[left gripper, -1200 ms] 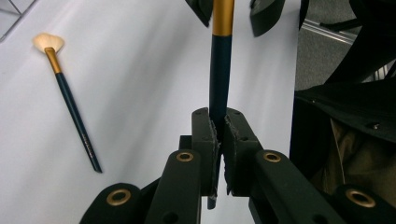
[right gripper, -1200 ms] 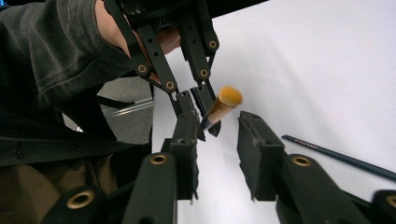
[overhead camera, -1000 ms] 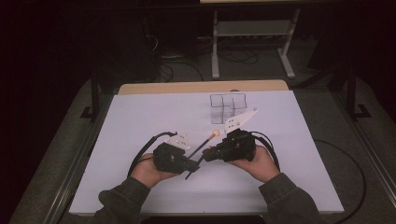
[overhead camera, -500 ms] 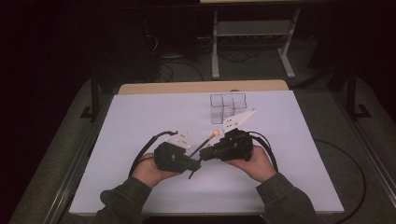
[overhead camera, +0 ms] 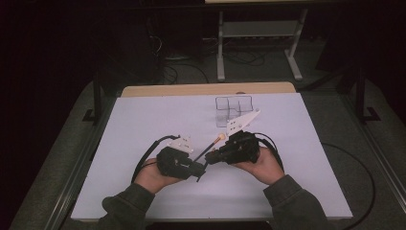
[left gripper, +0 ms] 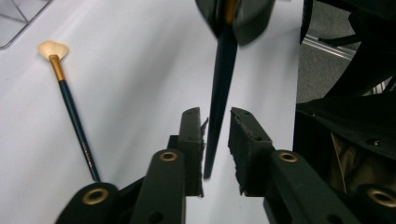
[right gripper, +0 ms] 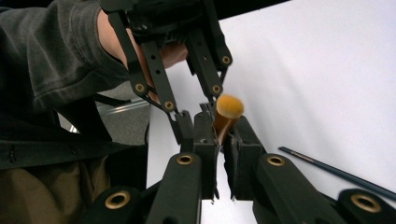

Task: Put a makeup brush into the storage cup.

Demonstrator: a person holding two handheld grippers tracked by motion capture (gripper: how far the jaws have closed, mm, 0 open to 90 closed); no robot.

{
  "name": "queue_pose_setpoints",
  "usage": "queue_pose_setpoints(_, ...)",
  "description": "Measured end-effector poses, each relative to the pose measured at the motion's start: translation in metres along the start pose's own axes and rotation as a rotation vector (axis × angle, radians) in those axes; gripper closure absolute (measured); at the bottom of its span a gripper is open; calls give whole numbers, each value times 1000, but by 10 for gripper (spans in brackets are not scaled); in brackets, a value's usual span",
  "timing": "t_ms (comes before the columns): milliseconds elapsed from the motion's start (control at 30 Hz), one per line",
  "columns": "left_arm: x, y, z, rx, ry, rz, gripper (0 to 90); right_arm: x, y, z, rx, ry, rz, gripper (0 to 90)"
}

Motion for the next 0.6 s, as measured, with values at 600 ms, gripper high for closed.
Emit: queue_pose_setpoints(600, -10, 21, 30, 64, 61, -93, 605, 17, 12, -1, -98, 28, 89, 828)
Point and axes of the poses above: each handheld gripper's, and its own axes: y roughly backward along the jaws, z roughly out of its underside, x roughly to its right, the point moved 2 cm from there along -y, roughly forward along the jaws, and after that the axes turned 8 degrees about x, right-handed, at the moved point
